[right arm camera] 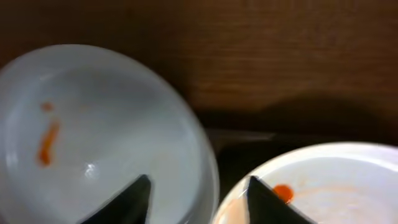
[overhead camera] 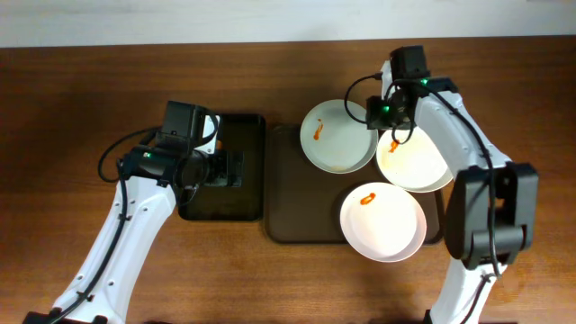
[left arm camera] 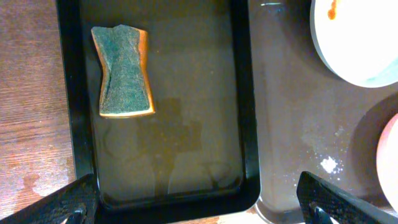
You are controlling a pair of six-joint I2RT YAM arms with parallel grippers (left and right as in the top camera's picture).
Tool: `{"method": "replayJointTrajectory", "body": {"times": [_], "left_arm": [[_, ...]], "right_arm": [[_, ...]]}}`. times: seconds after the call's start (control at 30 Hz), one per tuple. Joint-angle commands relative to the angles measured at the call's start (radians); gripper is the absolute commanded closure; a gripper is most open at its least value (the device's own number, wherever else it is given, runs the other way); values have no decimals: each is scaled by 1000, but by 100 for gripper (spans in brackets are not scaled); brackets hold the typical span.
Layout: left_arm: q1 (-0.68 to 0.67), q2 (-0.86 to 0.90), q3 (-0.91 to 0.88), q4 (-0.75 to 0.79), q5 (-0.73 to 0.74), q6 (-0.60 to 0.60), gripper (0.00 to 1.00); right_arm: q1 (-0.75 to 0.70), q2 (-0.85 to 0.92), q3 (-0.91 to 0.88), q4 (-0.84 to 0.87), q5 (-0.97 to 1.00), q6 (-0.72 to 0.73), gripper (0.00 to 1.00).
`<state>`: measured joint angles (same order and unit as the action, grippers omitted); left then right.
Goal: Clean dirty plates on tray and stack at the side
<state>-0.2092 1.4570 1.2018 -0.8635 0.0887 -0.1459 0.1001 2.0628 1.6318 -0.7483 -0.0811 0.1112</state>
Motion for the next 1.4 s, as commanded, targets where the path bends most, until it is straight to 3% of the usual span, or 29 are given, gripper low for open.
{"method": "replayJointTrajectory", "body": {"times": [0.0,0.13,0.33,0.73,0.8,0.83,1.03,1.07,1.2,1.27,1.37], "left_arm": [[2,-2,11,3,0,2,0],[3,-2,11,5,-1,2,0],[3,-2,11,7,0,2,0],[3,-2,11,11,-1,2,0],[3,-2,11,15,-9,2,0],[3,-2,11,17,-11,2,0],[3,-2,11,26,-11,2,0],[3,-2,11,25,-11,2,0],[3,-2,11,27,-28,2,1],[3,-1,11,26,-116,2,5],[3,31,10,34,-120,2,6]], "right_arm": [[10,21,10,-11,66,-5,60],[14,21,-34,-40,43,-2,59],[37,21,-137,51,26,-2,70],[45,20,-125,129,32,-2,64],[45,20,-122,126,32,-2,69],[45,21,-123,115,26,-2,78],[72,21,-123,109,3,-2,82],[82,21,-124,98,3,-2,94],[99,20,-123,67,3,-2,96],[101,19,-123,-20,3,2,96],[101,19,-123,-107,-2,37,96]]}}
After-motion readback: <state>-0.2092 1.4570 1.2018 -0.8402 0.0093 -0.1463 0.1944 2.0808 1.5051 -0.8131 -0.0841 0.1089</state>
